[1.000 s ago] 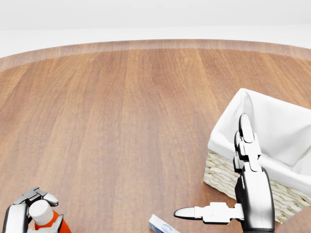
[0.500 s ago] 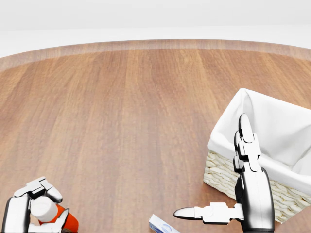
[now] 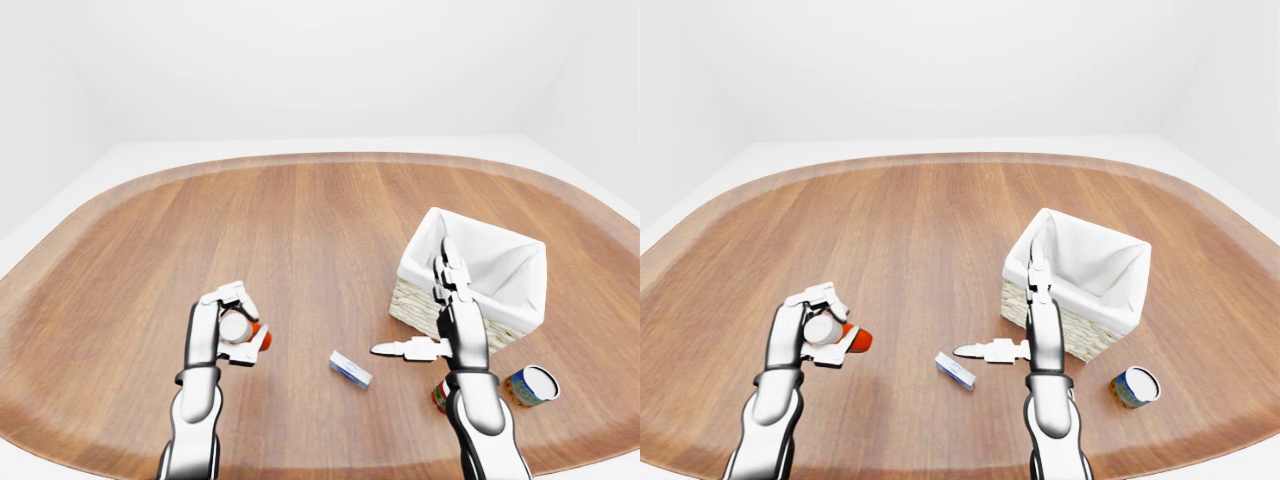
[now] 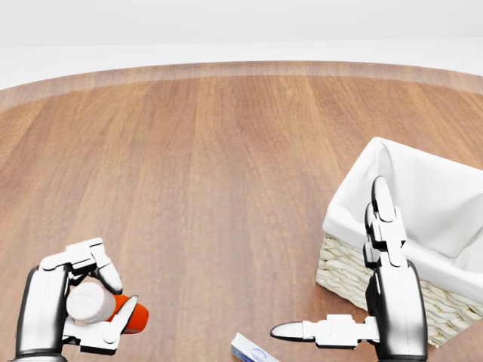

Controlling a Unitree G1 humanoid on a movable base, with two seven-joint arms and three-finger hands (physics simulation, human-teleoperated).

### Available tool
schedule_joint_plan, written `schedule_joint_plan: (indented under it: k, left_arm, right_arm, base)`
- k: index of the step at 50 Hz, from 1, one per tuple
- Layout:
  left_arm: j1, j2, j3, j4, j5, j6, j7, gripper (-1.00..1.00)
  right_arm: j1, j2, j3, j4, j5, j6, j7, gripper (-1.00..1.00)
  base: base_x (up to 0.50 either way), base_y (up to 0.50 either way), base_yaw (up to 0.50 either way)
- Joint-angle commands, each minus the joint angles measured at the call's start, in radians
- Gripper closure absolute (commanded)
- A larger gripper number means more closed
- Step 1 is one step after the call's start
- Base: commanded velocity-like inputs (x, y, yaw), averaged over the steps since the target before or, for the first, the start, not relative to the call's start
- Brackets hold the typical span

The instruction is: Pick up the ketchup, and put it in the basket.

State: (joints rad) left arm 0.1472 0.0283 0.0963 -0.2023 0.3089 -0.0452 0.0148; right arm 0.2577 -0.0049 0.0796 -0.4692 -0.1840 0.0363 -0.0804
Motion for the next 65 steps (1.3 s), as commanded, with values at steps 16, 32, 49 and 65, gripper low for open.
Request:
schedule_joint_plan:
  k: [16,32,49,65]
  left_arm:
    - [-0.148,-0.051,-0.192,-0.191,-0.019,0.132,0.022,1.0]
    - [-0.269,-0.119,-0.311,-0.142,0.001,0.132,0.056,1.0]
    - [-0.286,-0.197,-0.442,-0.091,0.033,0.132,0.088,1.0]
    - [-0.227,-0.222,-0.57,-0.111,0.049,0.132,0.115,1.0]
  right_arm:
    - [-0.002,0.001,-0.003,0.007,0.0,-0.005,-0.002,-1.0]
    - [-0.004,0.001,-0.005,0.01,-0.002,-0.006,-0.004,-1.0]
    - [-0.002,0.002,-0.007,0.007,-0.002,-0.007,-0.004,-1.0]
    - [-0.004,0.003,-0.008,0.018,-0.006,-0.013,-0.007,-1.0]
  base:
    - [0.0,0.0,0.0]
    - [0.0,0.0,0.0]
    - [0.0,0.0,0.0]
    - [0.0,0.0,0.0]
